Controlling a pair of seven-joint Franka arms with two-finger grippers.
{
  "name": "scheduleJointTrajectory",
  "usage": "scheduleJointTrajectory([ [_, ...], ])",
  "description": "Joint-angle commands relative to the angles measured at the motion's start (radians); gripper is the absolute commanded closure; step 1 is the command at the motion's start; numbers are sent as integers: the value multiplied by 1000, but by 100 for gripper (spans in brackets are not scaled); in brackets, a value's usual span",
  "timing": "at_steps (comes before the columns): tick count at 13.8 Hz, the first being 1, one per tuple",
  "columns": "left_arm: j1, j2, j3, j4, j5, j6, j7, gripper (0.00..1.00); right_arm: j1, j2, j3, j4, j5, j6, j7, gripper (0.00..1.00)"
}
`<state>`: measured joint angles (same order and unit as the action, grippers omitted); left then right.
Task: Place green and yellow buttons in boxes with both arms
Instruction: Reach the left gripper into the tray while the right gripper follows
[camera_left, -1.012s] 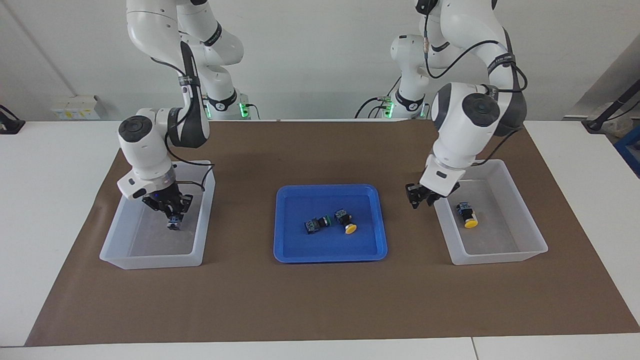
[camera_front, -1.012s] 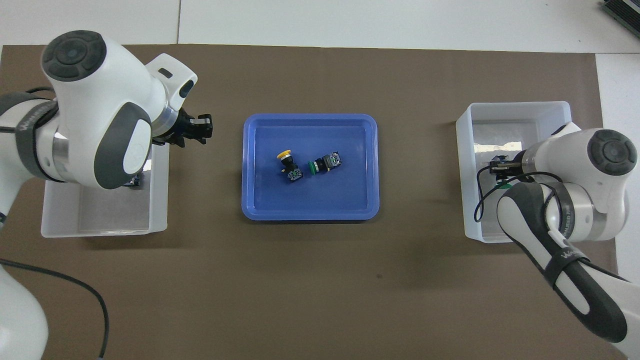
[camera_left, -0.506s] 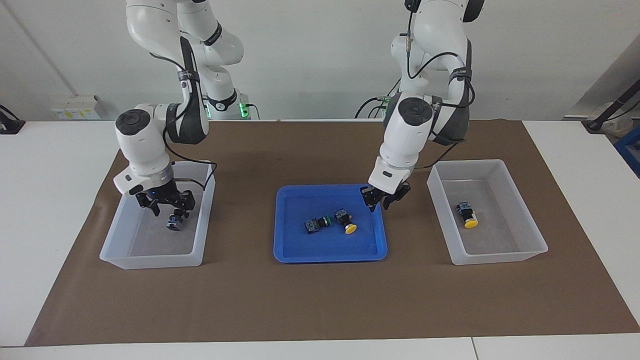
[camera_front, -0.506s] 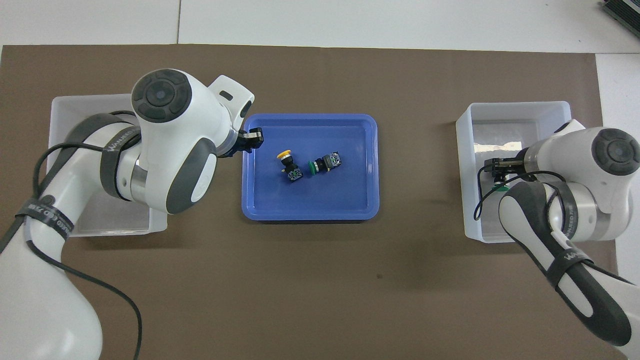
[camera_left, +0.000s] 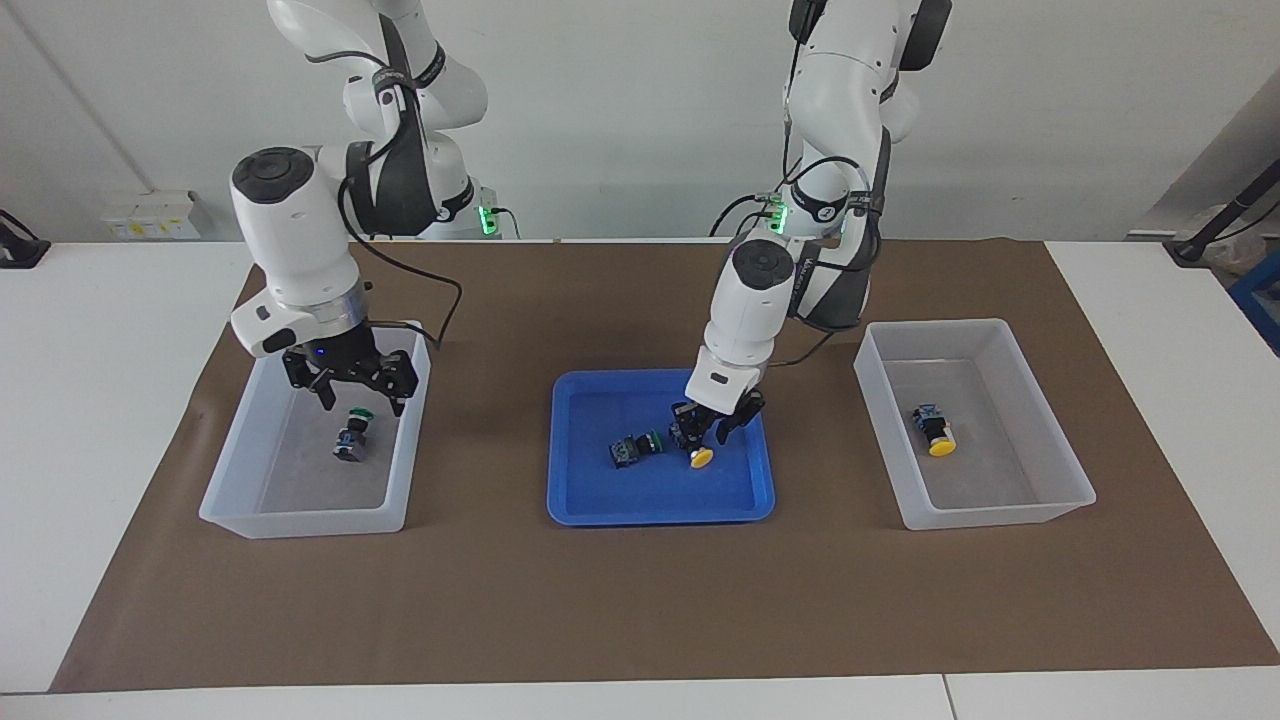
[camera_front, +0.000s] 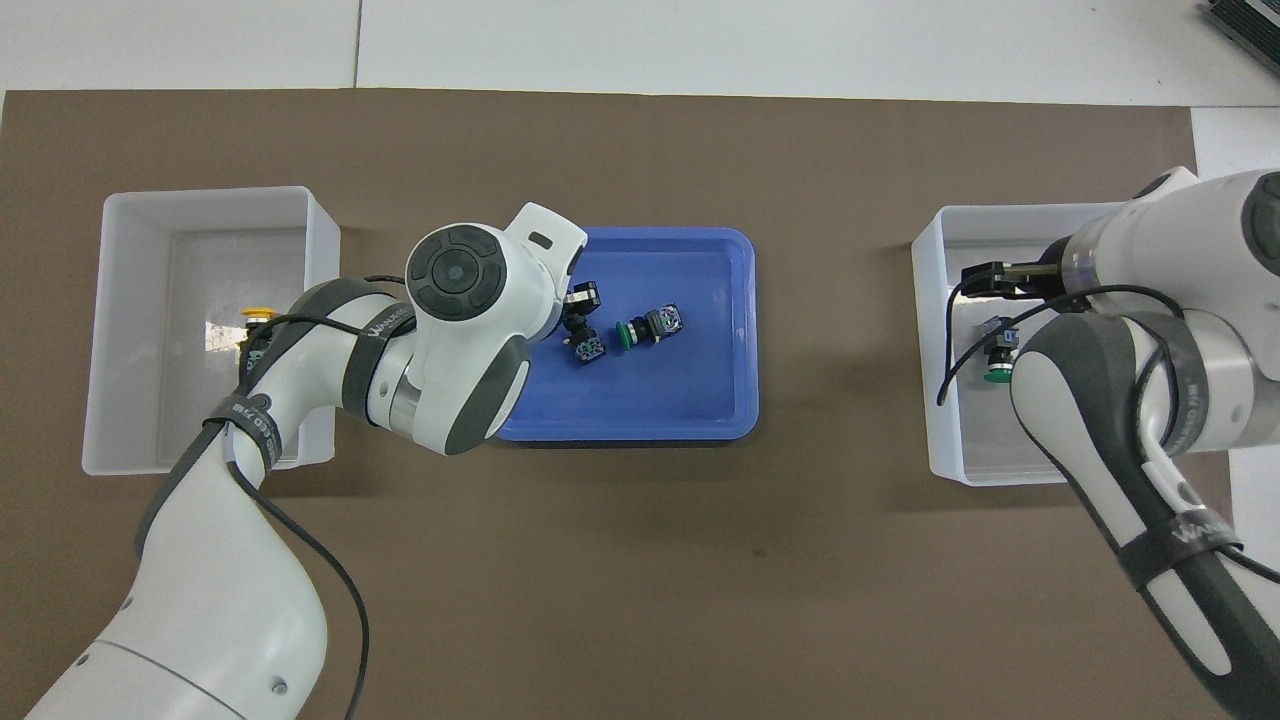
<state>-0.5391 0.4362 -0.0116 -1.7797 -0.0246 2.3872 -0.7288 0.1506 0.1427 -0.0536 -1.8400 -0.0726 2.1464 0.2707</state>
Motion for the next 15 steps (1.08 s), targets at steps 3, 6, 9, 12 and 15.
scheduleJointTrajectory([
  [3, -39, -4, 18, -84, -9, 111, -20, 57, 101, 100, 3, 123, 16, -23, 264, 1],
  [6, -44, -5, 19, -106, -9, 139, -21, 64, 142, 133, 5, 149, 28, -11, 433, 1],
  [9, -36, -7, 19, -103, -9, 138, -20, 100, 187, 184, 3, 208, 111, -8, 553, 2],
  [12, -24, -5, 22, -75, -8, 122, -18, 100, 234, 227, 3, 240, 105, -2, 744, 2],
  [15, 16, 28, 28, 63, -8, 16, -15, 100, 268, 271, 5, 245, 114, 36, 905, 2],
])
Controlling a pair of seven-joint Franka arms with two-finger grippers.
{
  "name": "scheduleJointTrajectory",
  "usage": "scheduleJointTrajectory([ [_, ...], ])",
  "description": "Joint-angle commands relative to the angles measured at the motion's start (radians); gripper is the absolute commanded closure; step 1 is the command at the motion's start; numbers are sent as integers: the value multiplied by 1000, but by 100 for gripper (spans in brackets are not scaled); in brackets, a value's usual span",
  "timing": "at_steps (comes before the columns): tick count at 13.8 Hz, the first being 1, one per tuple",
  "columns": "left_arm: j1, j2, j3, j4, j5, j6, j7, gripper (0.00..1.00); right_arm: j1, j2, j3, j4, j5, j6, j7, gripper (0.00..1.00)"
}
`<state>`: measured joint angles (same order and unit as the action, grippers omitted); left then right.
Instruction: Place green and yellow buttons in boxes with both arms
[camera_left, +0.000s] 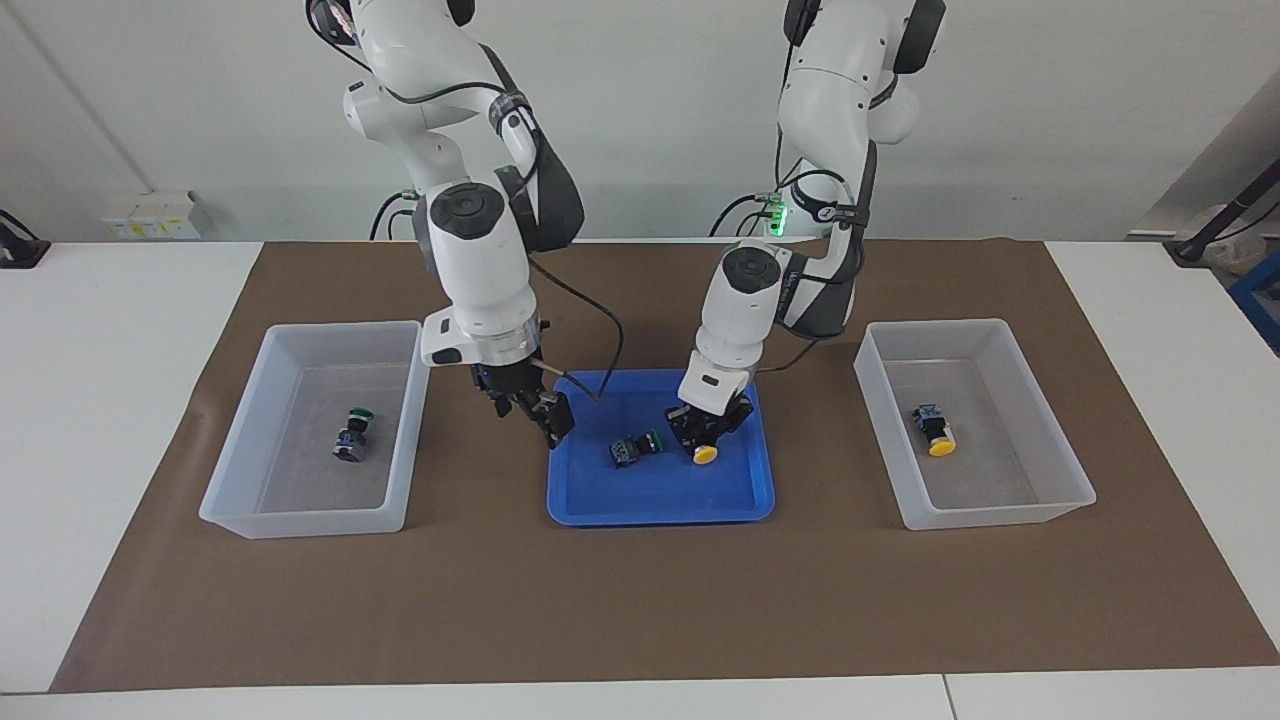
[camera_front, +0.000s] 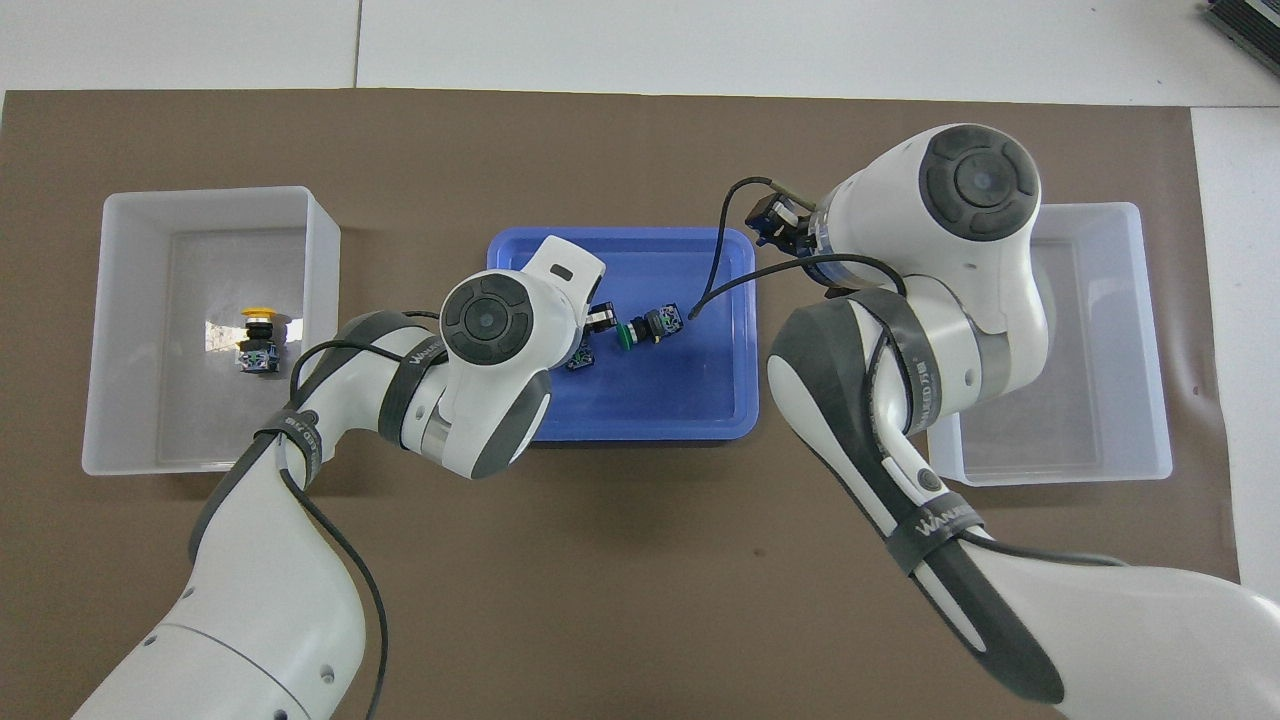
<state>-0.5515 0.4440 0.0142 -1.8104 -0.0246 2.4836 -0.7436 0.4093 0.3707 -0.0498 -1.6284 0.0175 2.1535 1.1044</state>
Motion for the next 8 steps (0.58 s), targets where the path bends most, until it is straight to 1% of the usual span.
scheduleJointTrajectory([
  [1, 42, 38, 3, 168, -8, -145, 0, 100, 32, 59, 1, 33, 48, 64, 101, 2],
  [2, 65, 54, 1, 227, -8, -210, 3, 100, 51, 74, 1, 33, 62, 74, 124, 2],
  [3, 83, 56, 1, 264, -9, -251, 6, 100, 65, 92, 1, 33, 68, 74, 162, 2],
  [6, 159, 38, -2, 275, -5, -279, 12, 100, 109, 132, 1, 24, 68, 143, 270, 1],
  [8, 218, -8, -8, 275, -4, -360, 62, 100, 128, 143, 4, 18, 79, 169, 311, 0],
])
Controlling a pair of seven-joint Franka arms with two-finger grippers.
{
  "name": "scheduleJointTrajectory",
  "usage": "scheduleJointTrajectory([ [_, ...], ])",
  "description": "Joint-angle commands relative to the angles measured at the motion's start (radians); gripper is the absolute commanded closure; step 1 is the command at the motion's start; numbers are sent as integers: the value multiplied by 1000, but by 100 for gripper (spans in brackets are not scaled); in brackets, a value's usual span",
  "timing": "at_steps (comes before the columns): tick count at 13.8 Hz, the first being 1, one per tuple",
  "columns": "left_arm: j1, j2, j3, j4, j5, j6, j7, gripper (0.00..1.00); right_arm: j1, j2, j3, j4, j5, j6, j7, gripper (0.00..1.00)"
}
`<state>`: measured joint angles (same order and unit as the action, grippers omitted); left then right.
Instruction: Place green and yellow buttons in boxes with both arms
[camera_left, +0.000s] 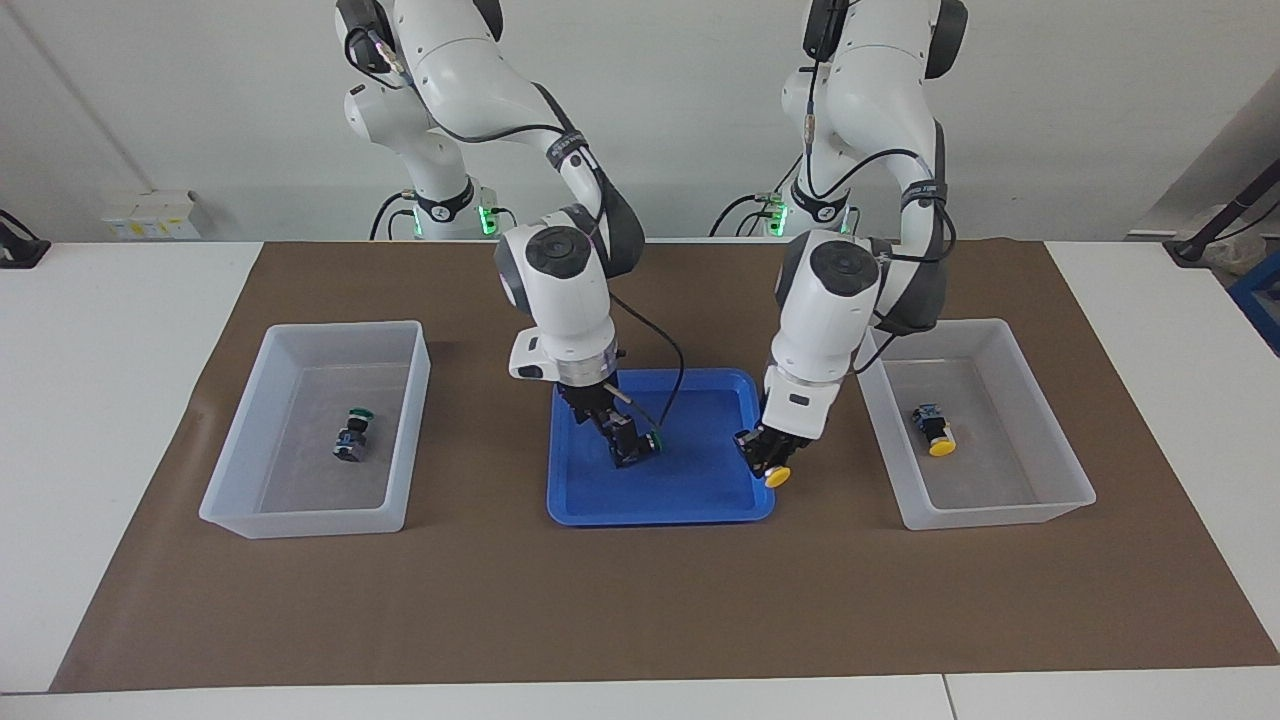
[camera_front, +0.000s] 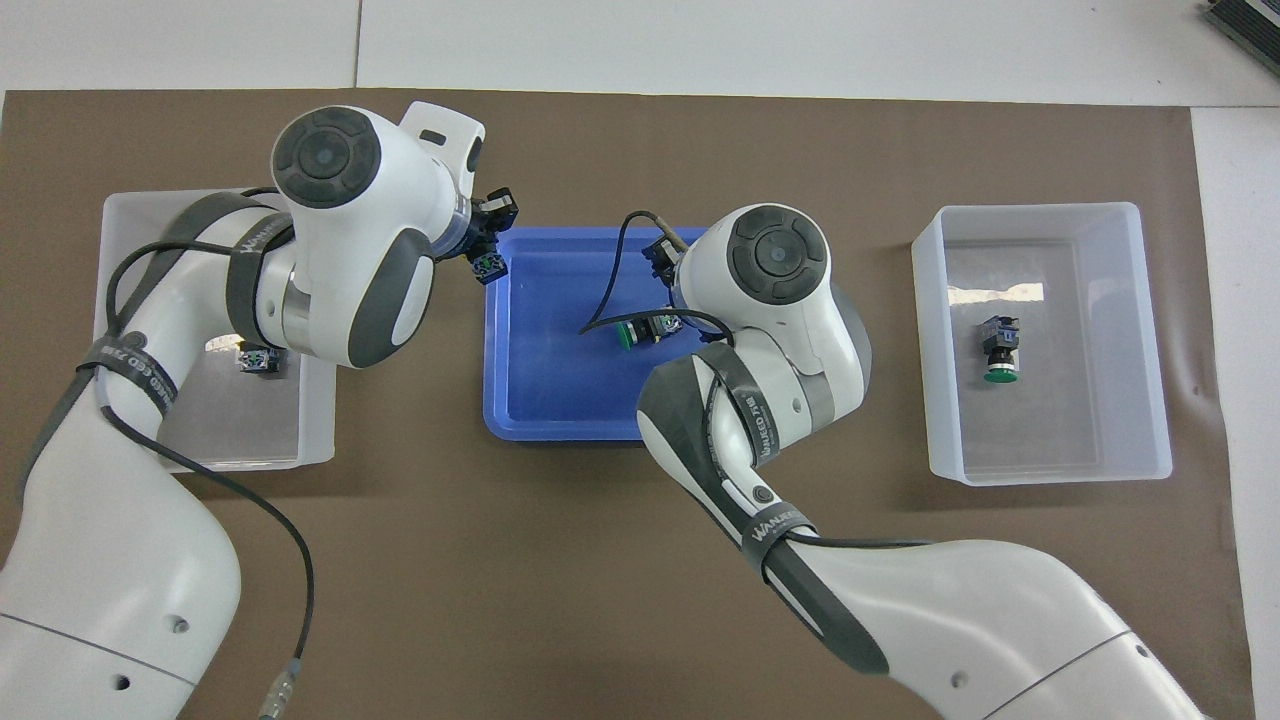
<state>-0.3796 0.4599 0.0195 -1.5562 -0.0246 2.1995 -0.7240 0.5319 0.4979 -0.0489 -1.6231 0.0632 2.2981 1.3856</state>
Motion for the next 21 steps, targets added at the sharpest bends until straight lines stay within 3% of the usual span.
scheduleJointTrajectory([
  [1, 79, -45, -15, 21, -6, -121, 102, 100, 16, 24, 4, 6, 40, 29, 32, 0],
  [7, 203, -113, 0, 21, -18, -296, 420, 100, 37, 53, 6, -38, 47, 104, 52, 1],
  [9, 263, -119, 0, 18, -17, -340, 579, 100, 40, 53, 6, -67, 46, 136, 46, 8],
  [11, 319, -127, 0, 7, -15, -351, 702, 100, 42, 51, 6, -106, 46, 193, 39, 25],
  [15, 419, -170, 2, -105, -15, -292, 848, 100, 43, 50, 6, -103, 34, 185, 38, 93],
  [16, 441, -185, 2, -148, -15, -238, 886, 100, 42, 48, 4, -95, 30, 182, 38, 98],
  [18, 456, -204, 2, -221, -17, -152, 893, 100, 30, 31, 4, -78, 29, 149, 24, 98],
  [21, 468, -227, 3, -330, -15, -63, 893, 100, -51, -62, 3, -74, 39, 17, -112, 98],
])
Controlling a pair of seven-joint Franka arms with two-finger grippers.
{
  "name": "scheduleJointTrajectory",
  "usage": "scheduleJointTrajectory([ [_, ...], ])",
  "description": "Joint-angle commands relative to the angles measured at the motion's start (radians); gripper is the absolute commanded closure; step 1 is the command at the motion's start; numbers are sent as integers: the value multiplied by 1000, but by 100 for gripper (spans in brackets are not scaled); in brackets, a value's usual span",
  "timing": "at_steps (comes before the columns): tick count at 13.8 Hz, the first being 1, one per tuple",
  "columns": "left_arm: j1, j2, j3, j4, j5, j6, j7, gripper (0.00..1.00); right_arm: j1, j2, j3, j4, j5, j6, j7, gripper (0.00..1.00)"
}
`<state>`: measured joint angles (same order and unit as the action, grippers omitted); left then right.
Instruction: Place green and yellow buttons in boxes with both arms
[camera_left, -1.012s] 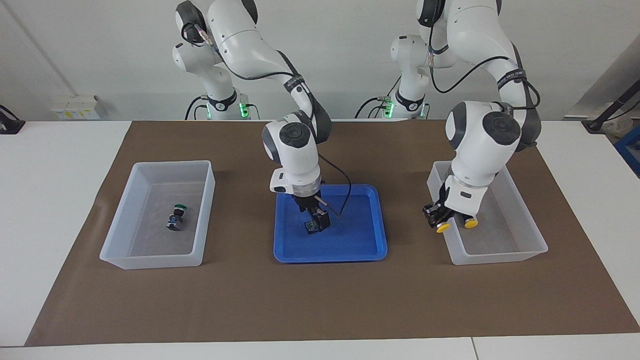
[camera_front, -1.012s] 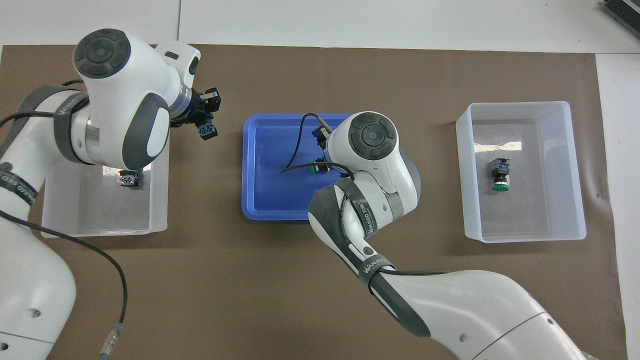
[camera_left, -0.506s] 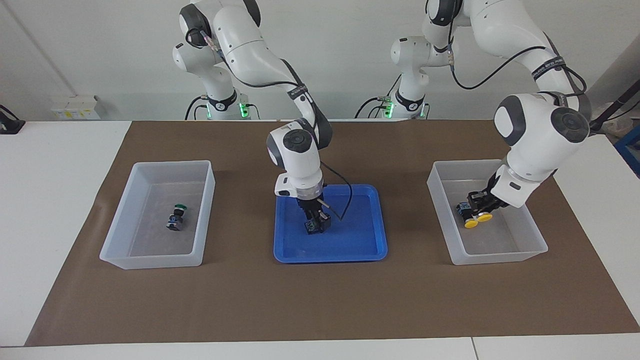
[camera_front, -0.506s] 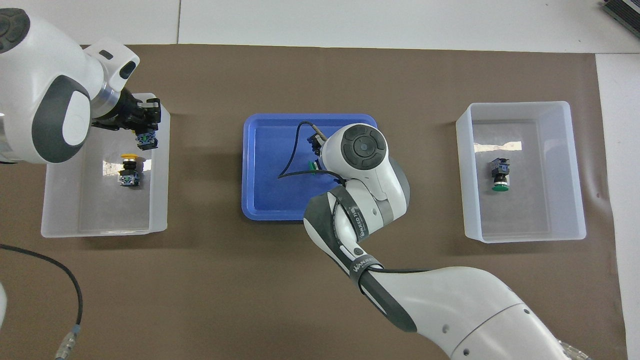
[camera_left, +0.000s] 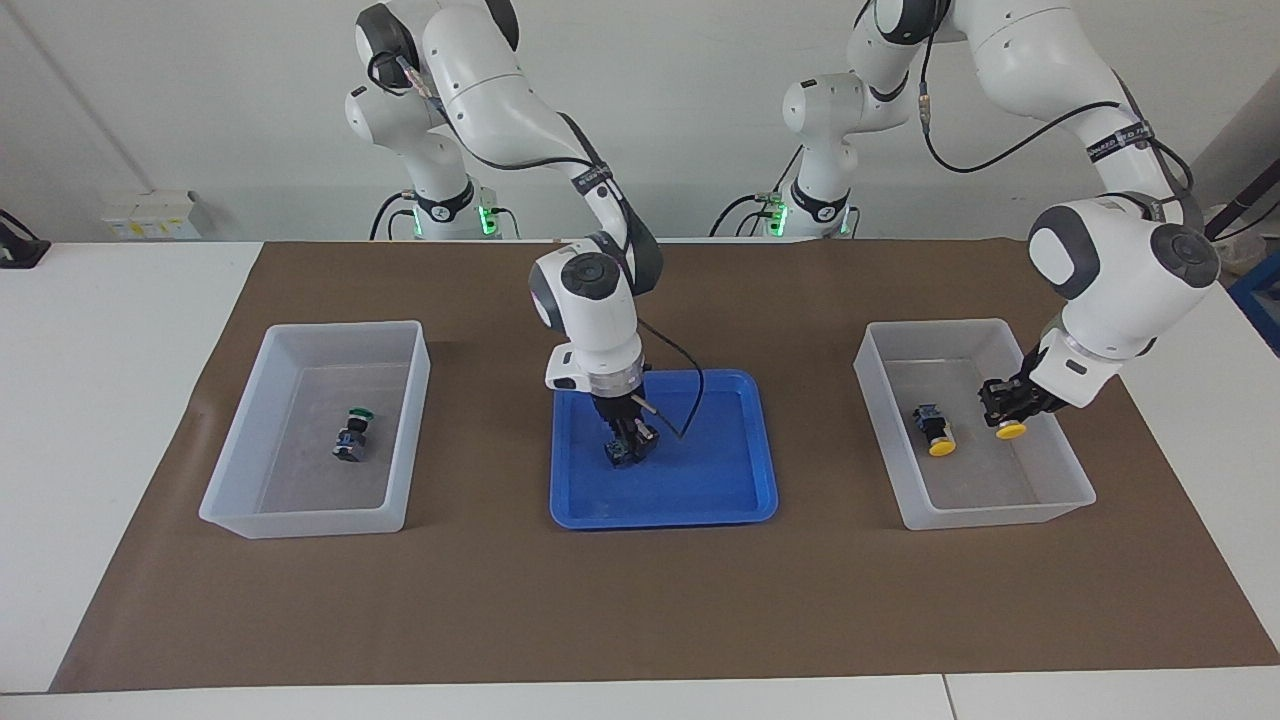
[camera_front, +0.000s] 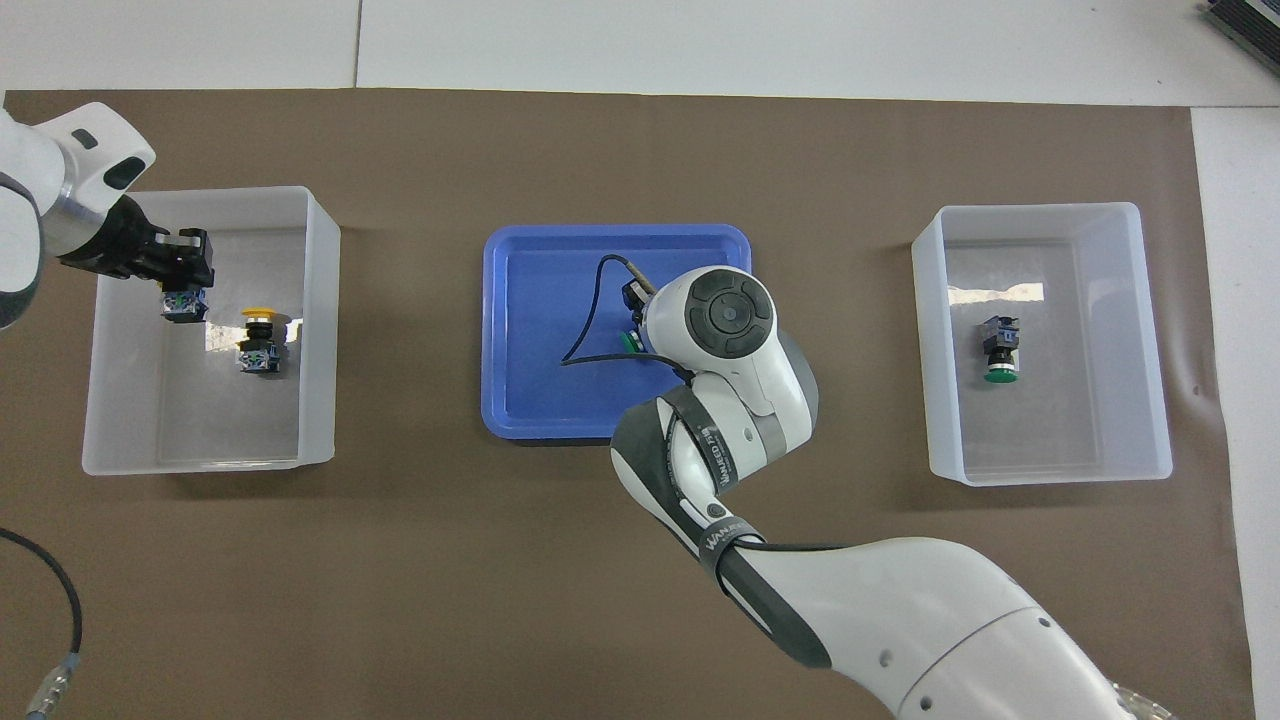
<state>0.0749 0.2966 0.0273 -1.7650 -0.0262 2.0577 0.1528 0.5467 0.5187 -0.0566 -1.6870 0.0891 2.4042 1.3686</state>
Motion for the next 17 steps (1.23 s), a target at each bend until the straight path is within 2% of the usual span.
scheduleJointTrajectory([
  [1, 19, -74, -4, -172, -14, 131, 17, 100, -95, -121, 9, -10, 17, -141, -165, 98],
  [2, 19, -74, -4, -207, -14, 172, 17, 100, -129, -150, 9, -10, 17, -184, -236, 98],
  [4, 19, -57, -4, -215, -14, 191, 19, 100, -190, -202, 4, -8, 2, -278, -419, 97],
  [5, 19, -54, -4, -215, -14, 193, 19, 87, -223, -222, 0, -8, 0, -316, -521, 97],
  [6, 19, -51, -4, -215, -14, 190, 19, 60, -266, -238, 0, -8, 0, -339, -613, 97],
  [7, 19, -51, -4, -211, -14, 182, 19, 44, -302, -247, -2, -2, -5, -361, -703, 97],
  [8, 17, -50, -4, -202, -14, 173, 19, 33, -327, -250, -3, 0, -23, -379, -786, 97],
  [9, 13, -48, -4, -195, -12, 170, 19, 30, -356, -258, -2, 1, -57, -393, -863, 97],
  [11, 6, -34, -4, -131, -11, 116, 17, 30, -427, -259, 0, 0, -92, -405, -1006, 97],
  [15, 6, 4, -4, 204, -3, -282, 13, 30, -516, -247, -2, -29, -117, -408, -1209, 97],
  [17, 6, 4, -6, 304, -4, -457, 13, 29, -537, -229, 0, -45, -202, -398, -1226, 97],
])
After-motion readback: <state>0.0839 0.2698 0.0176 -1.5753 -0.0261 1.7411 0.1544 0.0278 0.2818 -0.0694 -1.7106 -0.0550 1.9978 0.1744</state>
